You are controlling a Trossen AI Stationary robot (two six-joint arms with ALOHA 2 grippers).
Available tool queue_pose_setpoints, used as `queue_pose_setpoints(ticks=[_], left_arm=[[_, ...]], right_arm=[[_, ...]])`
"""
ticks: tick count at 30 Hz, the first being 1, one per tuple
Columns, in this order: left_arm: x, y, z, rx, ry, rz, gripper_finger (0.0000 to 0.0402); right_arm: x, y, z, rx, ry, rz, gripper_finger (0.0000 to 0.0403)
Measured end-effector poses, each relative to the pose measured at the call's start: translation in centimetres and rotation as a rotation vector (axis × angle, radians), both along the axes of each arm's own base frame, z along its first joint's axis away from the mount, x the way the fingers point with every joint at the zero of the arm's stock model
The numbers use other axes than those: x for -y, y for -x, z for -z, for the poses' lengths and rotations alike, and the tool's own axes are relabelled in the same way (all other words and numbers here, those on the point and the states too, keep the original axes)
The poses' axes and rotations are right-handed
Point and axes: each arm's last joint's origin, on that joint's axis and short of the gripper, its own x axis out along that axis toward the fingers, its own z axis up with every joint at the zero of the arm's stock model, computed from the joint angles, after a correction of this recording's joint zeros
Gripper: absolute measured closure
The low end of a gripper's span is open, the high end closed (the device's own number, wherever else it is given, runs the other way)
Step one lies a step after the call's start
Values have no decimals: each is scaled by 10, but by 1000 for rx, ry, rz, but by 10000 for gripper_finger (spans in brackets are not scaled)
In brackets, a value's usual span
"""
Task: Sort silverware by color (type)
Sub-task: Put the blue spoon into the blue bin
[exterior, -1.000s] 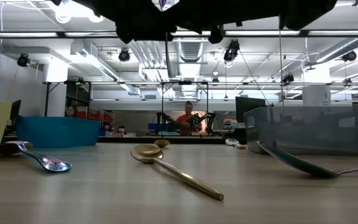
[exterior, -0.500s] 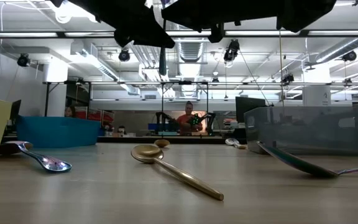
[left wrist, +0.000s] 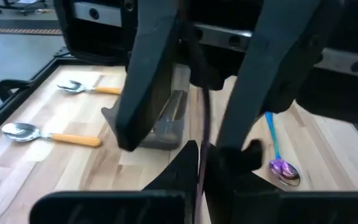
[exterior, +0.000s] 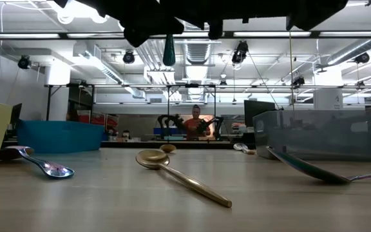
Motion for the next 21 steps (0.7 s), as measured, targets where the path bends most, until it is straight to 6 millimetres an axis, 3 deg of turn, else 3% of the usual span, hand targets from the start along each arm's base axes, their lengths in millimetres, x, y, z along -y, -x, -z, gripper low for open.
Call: queue_pose_setpoints(ticks=[4,9,21], left_arm=[[0,0,1,-10,-6,1,401],[-1,1,1,-16,-12,-4,401],[-4,0,-16,34,-95,-80,386]], right_arm=[[0,0,-1,2,1,-7,318],[0,1,-1,-4,25,-9,385],[14,9,-24,40,113,34,393]])
